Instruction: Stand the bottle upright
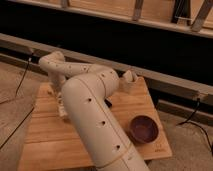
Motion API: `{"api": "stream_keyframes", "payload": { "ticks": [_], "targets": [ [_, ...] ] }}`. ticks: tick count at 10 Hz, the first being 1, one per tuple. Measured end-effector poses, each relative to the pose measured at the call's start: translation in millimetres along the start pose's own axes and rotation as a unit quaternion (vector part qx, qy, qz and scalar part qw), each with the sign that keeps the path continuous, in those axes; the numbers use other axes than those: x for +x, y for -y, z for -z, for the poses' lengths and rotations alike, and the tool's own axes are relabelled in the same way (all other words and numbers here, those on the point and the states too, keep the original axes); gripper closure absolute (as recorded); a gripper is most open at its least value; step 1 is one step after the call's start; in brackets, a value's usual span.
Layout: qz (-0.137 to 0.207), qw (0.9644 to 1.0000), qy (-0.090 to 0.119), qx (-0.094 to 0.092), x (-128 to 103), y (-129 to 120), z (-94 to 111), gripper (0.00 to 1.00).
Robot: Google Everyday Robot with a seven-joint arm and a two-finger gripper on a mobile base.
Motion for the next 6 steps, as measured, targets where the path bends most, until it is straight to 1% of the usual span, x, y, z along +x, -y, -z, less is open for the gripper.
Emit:
{"api": "stream_keyframes", "payload": {
  "ticks": [1,2,3,4,6],
  "targets": [
    [-0.001,0.9999,0.014,-0.001,3,2,8,1.00],
    [-0.002,0.9997,0.023,-0.001,5,3,13,1.00],
    [-0.004,0.9992,0.039,-0.002,9,6,23,1.00],
    [-0.004,0.9988,0.049,-0.003,12,9,29,1.00],
    [0.005,0.9964,0.083,-0.012,16,10,48,1.00]
  ]
}}
